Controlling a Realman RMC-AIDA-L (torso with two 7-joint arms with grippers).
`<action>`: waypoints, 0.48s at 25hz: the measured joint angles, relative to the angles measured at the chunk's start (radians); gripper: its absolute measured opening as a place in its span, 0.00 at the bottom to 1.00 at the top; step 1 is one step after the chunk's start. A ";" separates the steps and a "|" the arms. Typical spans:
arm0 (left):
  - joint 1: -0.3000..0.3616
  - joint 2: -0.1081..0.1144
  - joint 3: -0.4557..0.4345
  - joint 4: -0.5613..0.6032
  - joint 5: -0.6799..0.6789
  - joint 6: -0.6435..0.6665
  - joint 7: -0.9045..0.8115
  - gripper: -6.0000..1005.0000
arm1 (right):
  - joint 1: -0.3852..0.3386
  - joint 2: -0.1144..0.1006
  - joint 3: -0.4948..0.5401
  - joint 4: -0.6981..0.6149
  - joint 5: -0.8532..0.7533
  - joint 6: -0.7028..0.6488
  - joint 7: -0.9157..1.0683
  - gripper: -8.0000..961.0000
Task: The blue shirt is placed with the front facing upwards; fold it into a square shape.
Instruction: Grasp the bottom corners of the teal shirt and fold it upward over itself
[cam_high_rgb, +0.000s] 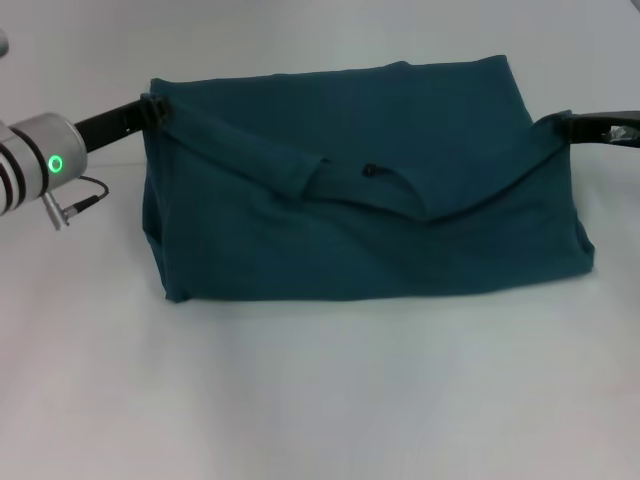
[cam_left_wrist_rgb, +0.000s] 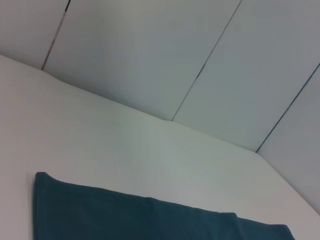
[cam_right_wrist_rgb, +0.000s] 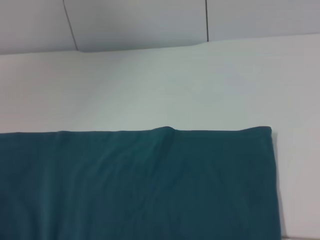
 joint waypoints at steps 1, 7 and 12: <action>0.003 -0.007 0.001 -0.006 -0.018 -0.012 0.021 0.01 | 0.001 0.002 -0.001 0.003 0.000 0.007 -0.003 0.05; 0.003 -0.011 0.001 -0.023 -0.023 -0.027 0.043 0.01 | 0.009 0.006 -0.003 0.018 0.002 0.031 -0.017 0.05; 0.002 -0.019 0.008 -0.025 -0.023 -0.028 0.057 0.05 | 0.013 0.012 -0.005 0.019 0.002 0.045 -0.021 0.05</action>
